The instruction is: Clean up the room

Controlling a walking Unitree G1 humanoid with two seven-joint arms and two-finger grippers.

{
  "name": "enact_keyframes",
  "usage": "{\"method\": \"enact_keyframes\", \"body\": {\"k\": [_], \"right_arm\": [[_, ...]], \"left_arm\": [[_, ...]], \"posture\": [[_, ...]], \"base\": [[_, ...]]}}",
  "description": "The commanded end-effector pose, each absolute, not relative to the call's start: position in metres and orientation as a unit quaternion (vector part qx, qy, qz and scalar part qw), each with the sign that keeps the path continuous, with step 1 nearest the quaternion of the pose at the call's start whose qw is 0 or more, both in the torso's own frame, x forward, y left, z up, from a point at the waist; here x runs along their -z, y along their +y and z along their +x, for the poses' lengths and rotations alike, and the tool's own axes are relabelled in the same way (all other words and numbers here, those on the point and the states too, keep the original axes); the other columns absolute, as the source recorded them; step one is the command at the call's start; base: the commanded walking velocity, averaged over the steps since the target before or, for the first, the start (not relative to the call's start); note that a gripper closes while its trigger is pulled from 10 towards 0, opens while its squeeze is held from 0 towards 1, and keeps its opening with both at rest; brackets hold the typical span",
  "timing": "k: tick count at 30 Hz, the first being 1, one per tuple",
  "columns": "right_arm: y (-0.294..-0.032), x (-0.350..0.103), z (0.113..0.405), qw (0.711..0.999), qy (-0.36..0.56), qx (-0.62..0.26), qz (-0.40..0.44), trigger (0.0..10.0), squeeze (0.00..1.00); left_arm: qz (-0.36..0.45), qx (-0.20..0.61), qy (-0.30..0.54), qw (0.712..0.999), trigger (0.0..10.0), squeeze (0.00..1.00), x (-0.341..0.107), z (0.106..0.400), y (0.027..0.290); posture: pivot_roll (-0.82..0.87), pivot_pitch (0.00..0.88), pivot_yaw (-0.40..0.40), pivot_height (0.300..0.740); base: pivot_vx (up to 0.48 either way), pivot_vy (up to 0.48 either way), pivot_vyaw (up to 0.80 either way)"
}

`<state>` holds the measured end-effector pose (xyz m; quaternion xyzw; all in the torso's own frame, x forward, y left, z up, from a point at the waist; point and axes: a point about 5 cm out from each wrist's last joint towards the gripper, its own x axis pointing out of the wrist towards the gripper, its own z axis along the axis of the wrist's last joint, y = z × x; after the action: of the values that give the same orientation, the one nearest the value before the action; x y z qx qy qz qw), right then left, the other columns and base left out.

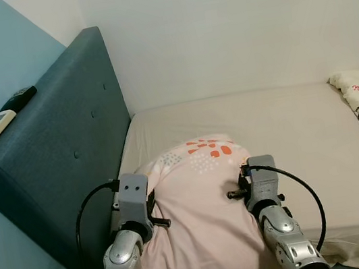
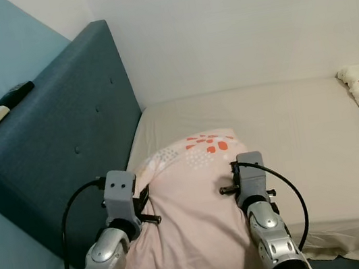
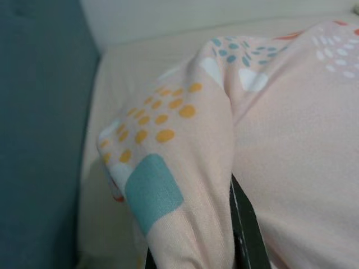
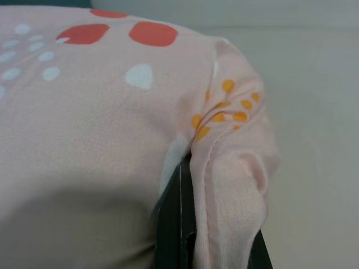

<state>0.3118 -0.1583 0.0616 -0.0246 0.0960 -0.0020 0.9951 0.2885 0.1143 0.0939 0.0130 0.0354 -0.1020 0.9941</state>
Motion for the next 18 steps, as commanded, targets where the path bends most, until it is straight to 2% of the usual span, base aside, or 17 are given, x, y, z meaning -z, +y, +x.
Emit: {"method": "enact_keyframes", "body": {"k": [1,14,18], "right_arm": [[-0.152,-0.071,0.317,0.997,0.071,-0.005,-0.03,10.0,0.0],[-0.159,-0.076,0.317,0.998,0.056,0.013,-0.031,10.0,0.0],[-0.163,-0.077,0.317,0.998,0.05,0.028,-0.012,10.0,0.0]], "left_arm": [[0.021,0.085,0.012,0.996,10.0,0.0,-0.102,0.291,0.121],[0.008,0.103,0.001,0.995,10.0,0.0,-0.106,0.29,0.114],[0.007,0.108,-0.002,0.994,10.0,0.0,-0.108,0.291,0.112]], "posture": [[0.05,0.009,0.029,0.74],[0.04,0.011,0.024,0.74],[0.04,0.012,0.024,0.74]], "base": [[0.0,0.0,0.8],[0.0,0.0,0.8],[0.0,0.0,0.0]]}}
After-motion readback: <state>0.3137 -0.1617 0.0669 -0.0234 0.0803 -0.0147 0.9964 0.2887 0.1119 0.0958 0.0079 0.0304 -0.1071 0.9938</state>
